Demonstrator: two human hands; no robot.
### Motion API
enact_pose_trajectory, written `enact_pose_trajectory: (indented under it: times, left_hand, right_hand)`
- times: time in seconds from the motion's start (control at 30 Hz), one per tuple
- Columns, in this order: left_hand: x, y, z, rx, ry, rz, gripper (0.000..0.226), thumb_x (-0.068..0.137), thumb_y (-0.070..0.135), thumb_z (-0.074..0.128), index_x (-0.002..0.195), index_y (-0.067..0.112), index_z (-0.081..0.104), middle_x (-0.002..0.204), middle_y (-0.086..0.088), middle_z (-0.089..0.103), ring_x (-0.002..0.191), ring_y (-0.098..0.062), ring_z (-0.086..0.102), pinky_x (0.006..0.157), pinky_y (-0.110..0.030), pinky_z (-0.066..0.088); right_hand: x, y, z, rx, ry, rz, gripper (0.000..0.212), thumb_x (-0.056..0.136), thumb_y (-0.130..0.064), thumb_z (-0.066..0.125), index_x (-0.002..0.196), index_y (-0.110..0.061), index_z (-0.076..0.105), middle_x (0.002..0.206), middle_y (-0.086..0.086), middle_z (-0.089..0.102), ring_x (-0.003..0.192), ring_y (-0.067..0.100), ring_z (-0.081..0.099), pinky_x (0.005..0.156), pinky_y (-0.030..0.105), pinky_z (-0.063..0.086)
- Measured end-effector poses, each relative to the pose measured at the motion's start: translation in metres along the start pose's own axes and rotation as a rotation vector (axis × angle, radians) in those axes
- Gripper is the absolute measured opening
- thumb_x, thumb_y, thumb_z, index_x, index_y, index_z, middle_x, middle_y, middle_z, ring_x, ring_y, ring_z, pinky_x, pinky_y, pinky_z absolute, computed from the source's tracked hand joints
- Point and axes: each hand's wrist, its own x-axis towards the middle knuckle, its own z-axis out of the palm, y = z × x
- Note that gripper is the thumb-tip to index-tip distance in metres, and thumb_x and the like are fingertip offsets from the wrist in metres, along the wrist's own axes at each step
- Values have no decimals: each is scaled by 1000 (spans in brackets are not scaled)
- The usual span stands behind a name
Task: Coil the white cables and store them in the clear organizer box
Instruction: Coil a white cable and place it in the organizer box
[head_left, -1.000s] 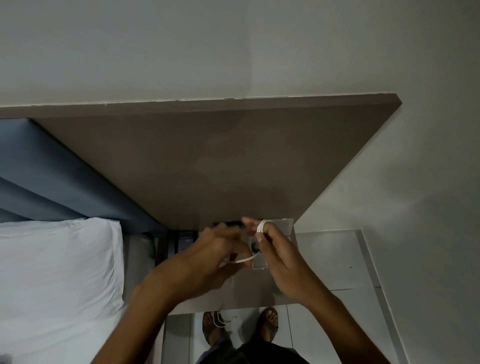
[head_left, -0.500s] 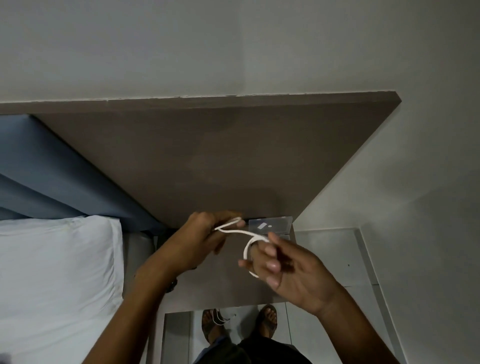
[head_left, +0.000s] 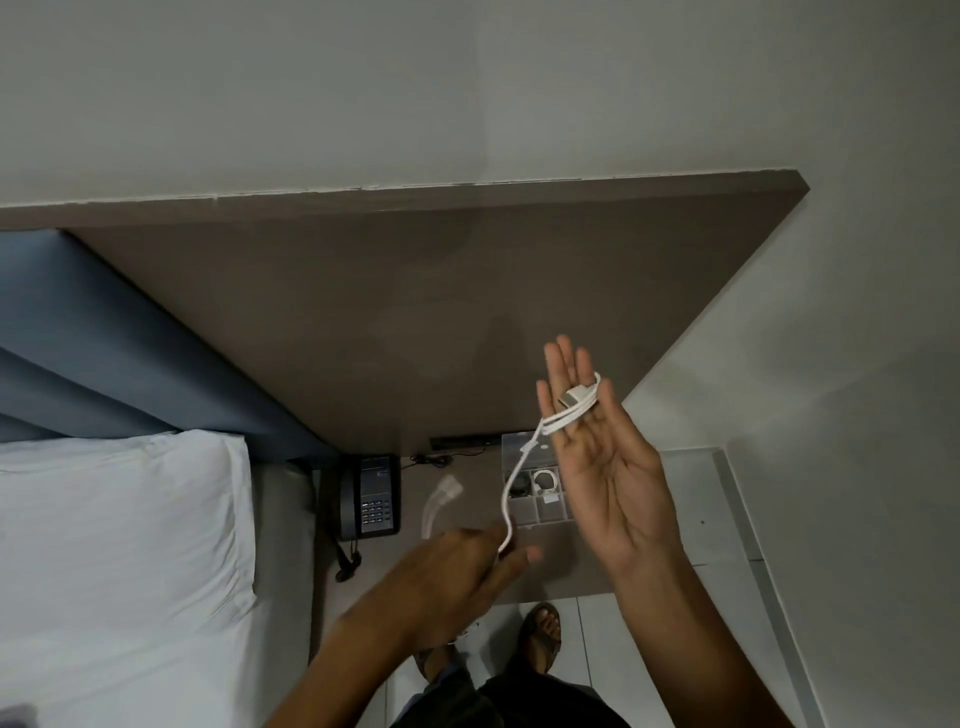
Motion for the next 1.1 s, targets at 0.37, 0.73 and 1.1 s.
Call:
enact_pose_trajectory:
  times: [0.37, 0.73, 1.1]
  left_hand:
    - [-6, 2, -53, 51, 258, 148, 28, 110, 58, 37, 87, 46, 48, 72, 12, 51, 64, -9, 56, 60, -19, 47]
    - [16, -8, -70, -268, 417, 79, 32, 106, 43, 56, 90, 16, 63, 69, -5, 55, 55, -10, 50, 55, -19, 44]
    - [5, 14, -16, -232, 222, 11, 36, 113, 35, 43, 102, 14, 71, 59, 4, 49, 51, -10, 51, 55, -30, 46]
  right_hand:
    - [-3, 17, -53, -1591, -69, 45, 41, 109, -47, 36, 141, -29, 56, 141, -16, 63, 129, -11, 55, 103, 13, 46]
    - [-18, 19, -29, -709, -231, 462, 41, 114, -36, 41, 96, -11, 68, 81, 3, 66, 76, 17, 67, 117, 38, 45]
    - [-7, 26, -3, -320, 117, 4, 36, 116, -21, 35, 121, 0, 65, 157, 23, 52, 148, 34, 50, 132, 43, 22]
